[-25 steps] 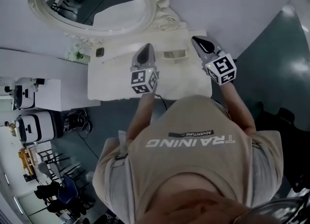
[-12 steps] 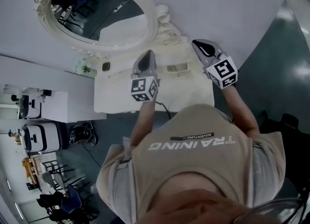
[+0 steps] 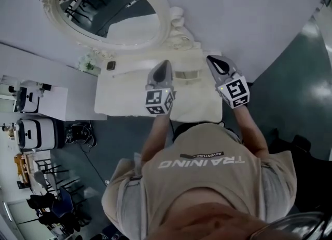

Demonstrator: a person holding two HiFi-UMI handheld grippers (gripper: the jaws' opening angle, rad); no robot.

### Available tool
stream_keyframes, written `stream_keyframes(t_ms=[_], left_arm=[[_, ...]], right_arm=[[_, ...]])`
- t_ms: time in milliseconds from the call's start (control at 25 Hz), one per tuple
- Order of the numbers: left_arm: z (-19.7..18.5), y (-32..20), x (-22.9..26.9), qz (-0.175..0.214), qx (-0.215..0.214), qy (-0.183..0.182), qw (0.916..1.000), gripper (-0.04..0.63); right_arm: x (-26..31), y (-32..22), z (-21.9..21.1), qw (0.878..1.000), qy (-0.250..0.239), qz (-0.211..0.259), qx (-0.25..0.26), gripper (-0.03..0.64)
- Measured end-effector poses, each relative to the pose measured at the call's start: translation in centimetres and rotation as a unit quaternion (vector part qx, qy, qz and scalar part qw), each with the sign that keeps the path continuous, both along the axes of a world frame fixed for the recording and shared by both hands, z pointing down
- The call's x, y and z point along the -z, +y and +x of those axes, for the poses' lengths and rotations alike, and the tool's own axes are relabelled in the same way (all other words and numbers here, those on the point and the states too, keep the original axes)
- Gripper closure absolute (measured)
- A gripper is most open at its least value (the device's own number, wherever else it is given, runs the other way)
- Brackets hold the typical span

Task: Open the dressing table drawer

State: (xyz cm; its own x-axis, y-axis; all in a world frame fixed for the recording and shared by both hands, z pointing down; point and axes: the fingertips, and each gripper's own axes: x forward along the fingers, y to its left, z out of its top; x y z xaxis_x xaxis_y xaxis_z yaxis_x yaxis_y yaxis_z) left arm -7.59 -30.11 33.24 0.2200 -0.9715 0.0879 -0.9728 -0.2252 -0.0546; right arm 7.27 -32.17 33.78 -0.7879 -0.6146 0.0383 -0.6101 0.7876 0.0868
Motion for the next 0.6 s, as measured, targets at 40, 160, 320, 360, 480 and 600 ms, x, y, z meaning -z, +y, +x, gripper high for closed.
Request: stream_keyframes(t_ms=[40,160,320,360,480,600], left_arm=[[0.2,0.1,-0.6,-0.005,-0.002,-0.002,1.0,0.588],[0.8,0.6,-2.6,-0.022,-0.012,-0.007,0.9997,0.588],[1.7,0.8,-3.5,-0.024,-0.014,-0.011,0.9996,0.588],[2.0,0.5,-3.4,-0.022,-0.016,-0.012,0.9996,0.588],[2.9,-0.4,-3.2,-0.014,-0.028,-0.018,0.9993,0.588],[3.7,-1.2,-3.0,-0.008,-0.042,-0.022,0.9989,0.588]], right_arm=[[-0.6,-0.2,0.3,1.0,-0.004,-0.002,-0.001,0.614],[-1.5,0.1,0.9,1.0,-0.014,-0.005,-0.007,0.614],[-2.4,1.1,1.7,1.0,-0.005,-0.008,-0.004,0.614],[-2.6,1.1,2.0,1.0,-0.002,-0.01,-0.003,0.614],[-2.9,0.6,2.5,1.0,-0.002,-0.015,-0.01,0.614],[-3.1,-0.2,2.8,1.0,-0.009,-0.017,-0.018,0.614]])
